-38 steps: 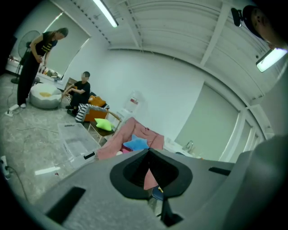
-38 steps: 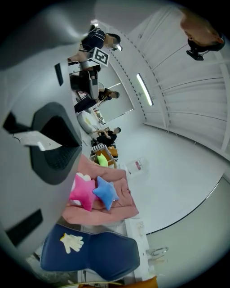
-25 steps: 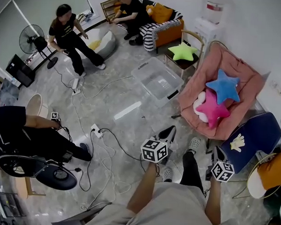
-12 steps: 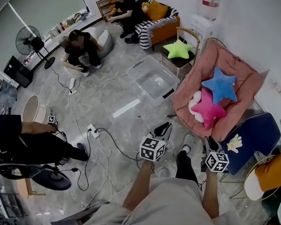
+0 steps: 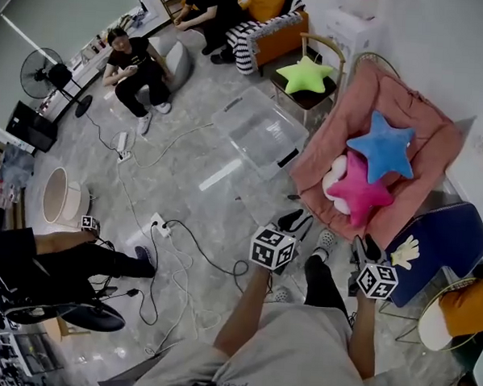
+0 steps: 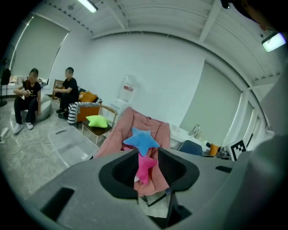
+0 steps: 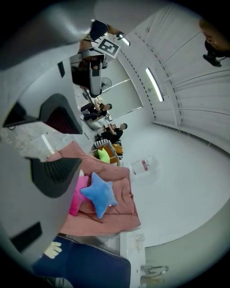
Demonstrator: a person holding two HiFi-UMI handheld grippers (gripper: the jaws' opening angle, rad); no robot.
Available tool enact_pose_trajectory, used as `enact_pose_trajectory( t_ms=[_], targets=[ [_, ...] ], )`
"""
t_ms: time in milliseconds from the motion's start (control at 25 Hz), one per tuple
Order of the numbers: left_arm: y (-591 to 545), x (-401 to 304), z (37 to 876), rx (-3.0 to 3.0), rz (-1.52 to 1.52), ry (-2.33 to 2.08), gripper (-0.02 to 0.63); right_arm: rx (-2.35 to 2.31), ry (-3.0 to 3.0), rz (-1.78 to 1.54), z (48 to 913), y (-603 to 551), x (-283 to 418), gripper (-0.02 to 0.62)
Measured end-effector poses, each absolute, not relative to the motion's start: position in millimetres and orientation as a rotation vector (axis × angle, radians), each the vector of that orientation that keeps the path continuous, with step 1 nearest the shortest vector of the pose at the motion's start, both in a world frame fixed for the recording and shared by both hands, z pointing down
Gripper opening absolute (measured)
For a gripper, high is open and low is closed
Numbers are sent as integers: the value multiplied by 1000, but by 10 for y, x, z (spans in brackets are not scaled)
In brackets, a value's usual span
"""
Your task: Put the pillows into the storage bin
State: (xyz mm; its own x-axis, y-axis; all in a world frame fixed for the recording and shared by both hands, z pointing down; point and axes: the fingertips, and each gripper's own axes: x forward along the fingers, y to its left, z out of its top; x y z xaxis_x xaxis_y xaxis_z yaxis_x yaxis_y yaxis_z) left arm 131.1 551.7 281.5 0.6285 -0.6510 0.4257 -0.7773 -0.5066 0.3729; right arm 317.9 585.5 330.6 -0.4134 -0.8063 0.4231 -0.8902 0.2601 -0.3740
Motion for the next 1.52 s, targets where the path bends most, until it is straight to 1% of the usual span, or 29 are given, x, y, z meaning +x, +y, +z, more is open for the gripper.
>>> enact_pose_trajectory(
  t_ms=[160,360,640,800,1080,1520],
  targets=[
    [5022,1574,2809,2318,306,-1098,124,1641,-2364,863,3302,5438,3435,170],
    [4436,1880,2602,2359,324,-1112,124,1649,-2371,887,3226,4873,3732,176],
    [3878,2134,2482,2376,316,-1135,125,1605,-2419,919,3215,4200,3921,189],
    [3587,2162,2282,2386,197,-1231,129,1629,-2420,920,3254,3939,4087,189],
    [3370,2286,2316,2392,237,-1250,129,1625,-2411,930,3353,3635,4322,193],
    [3340,2072,2562,2306,230,-1298,133,1592,-2374,984,3599,3665,4270,195]
  ],
)
